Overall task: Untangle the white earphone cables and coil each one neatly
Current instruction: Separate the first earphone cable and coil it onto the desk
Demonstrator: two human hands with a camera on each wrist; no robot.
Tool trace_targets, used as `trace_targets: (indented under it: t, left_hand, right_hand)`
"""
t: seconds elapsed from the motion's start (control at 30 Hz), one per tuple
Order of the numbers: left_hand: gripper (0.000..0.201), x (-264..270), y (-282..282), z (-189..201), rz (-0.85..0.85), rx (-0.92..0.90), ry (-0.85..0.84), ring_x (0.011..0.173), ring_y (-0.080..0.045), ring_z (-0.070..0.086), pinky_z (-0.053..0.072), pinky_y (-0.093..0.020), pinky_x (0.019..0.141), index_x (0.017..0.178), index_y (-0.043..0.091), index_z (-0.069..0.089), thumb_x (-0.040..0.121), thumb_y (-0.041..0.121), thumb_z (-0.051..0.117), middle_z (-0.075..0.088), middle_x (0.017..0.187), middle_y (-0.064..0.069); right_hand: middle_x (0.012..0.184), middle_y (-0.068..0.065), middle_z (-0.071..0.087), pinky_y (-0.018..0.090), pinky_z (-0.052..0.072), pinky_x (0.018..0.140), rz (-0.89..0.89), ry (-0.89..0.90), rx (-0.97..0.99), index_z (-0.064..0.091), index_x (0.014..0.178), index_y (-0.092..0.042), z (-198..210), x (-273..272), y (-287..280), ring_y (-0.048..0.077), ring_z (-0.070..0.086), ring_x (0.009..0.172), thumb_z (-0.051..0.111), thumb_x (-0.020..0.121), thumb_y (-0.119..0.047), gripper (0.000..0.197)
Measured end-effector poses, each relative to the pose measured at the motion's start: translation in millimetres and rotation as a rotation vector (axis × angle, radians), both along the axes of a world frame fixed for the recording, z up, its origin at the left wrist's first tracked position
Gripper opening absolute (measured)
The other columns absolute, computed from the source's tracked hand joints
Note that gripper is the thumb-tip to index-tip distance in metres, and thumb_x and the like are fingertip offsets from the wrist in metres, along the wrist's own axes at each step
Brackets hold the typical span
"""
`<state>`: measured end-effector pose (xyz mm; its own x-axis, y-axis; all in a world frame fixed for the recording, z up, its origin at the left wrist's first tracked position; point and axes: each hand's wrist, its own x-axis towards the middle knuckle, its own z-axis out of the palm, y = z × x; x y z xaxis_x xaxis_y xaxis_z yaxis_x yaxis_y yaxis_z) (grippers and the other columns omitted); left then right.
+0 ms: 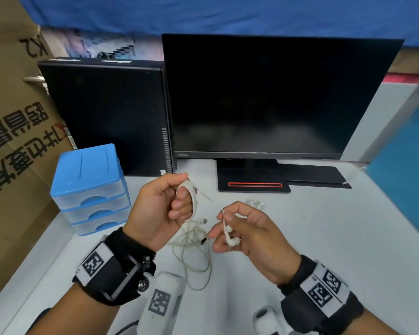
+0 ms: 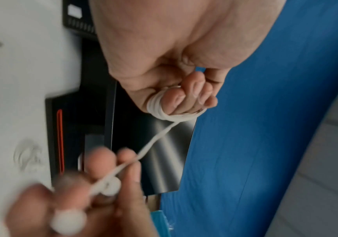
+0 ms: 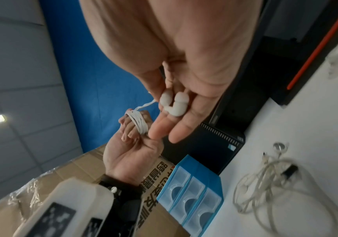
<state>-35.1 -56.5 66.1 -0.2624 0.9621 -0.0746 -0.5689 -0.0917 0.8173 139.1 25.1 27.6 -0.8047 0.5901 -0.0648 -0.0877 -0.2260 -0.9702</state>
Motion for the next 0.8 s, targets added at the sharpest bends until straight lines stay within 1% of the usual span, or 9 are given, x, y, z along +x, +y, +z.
trace_targets:
  t: [0.13,0.23,0.3,0.37,0.47,0.53,0.63,0.7,0.8]
  left_hand:
    - [0.045,-5,-3,-4,-0.004,0.010,0.314,0.040,-0.014,0.029,0.029,-0.023,0.045,0.052,0.008,0.053,0.088,0.030,0.039,0.037,0.046,-0.004]
    - [0.051,-12,-2,-8,0.027,-0.081,0.702,0.050,-0.018,0.044,0.039,-0.024,0.051,0.061,0.004,0.063,0.097,0.030,0.036,0.050,0.054,-0.010]
    - [0.054,-15,0,-11,0.003,-0.166,0.865,0.057,-0.019,0.053,0.046,-0.027,0.060,0.073,0.000,0.068,0.103,0.029,0.035,0.060,0.063,-0.012]
    - [0.046,-14,2,-16,0.040,-0.201,0.849,0.063,-0.021,0.061,0.050,-0.031,0.068,0.083,-0.002,0.070,0.104,0.025,0.039,0.065,0.071,-0.012]
    - [0.029,-12,8,-21,0.304,-0.144,0.743,0.067,-0.016,0.066,0.053,-0.032,0.074,0.086,0.000,0.067,0.101,0.012,0.045,0.065,0.075,-0.008]
    - [0.027,-18,12,-19,0.427,-0.066,0.521,0.067,-0.014,0.060,0.051,-0.029,0.073,0.086,0.003,0.063,0.102,0.009,0.041,0.060,0.075,-0.007]
    - [0.024,-34,8,-6,0.421,0.074,0.137,0.064,-0.008,0.049,0.045,-0.019,0.063,0.086,0.010,0.057,0.103,0.014,0.040,0.053,0.072,0.002]
    - [0.025,-43,4,2,0.384,0.124,0.132,0.060,-0.007,0.044,0.043,-0.016,0.058,0.084,0.012,0.056,0.103,0.017,0.039,0.049,0.069,0.004]
    - [0.029,-45,-1,7,0.378,0.138,0.284,0.057,-0.008,0.043,0.041,-0.017,0.058,0.082,0.011,0.057,0.103,0.019,0.039,0.046,0.066,0.003]
  right_hand:
    - [0.080,0.014,0.068,0.029,0.046,0.050,-0.178,0.035,0.147,0.054,0.098,0.003,8,5,8,0.018,0.047,0.052,0.044,0.102,-0.011,0.018]
    - [0.075,0.008,0.064,0.027,0.037,0.048,-0.285,0.062,0.310,0.054,0.097,0.005,17,10,15,0.016,0.042,0.054,0.045,0.102,-0.009,0.017]
    - [0.071,0.006,0.062,0.027,0.031,0.048,-0.323,0.075,0.379,0.057,0.093,-0.001,23,14,20,0.017,0.039,0.055,0.044,0.101,-0.005,0.016]
    - [0.068,0.005,0.059,0.026,0.029,0.048,-0.334,0.080,0.418,0.060,0.091,-0.006,27,18,23,0.017,0.036,0.056,0.045,0.100,-0.004,0.018]
    - [0.066,0.004,0.055,0.022,0.030,0.048,-0.323,0.063,0.444,0.062,0.088,-0.010,31,22,27,0.014,0.037,0.054,0.048,0.100,-0.007,0.019]
    - [0.064,0.006,0.053,0.025,0.029,0.048,-0.333,0.047,0.411,0.061,0.085,-0.009,33,25,33,0.013,0.038,0.052,0.049,0.098,-0.008,0.018]
    - [0.063,0.008,0.050,0.027,0.029,0.049,-0.391,0.027,0.332,0.058,0.087,-0.002,33,31,45,0.013,0.038,0.050,0.045,0.098,-0.004,0.017]
    - [0.063,0.008,0.049,0.026,0.029,0.049,-0.431,0.016,0.315,0.058,0.089,0.000,33,35,53,0.013,0.037,0.051,0.044,0.097,-0.005,0.016]
    - [0.062,0.005,0.047,0.026,0.027,0.050,-0.480,0.008,0.312,0.061,0.083,-0.010,34,38,60,0.014,0.036,0.054,0.045,0.098,-0.006,0.022]
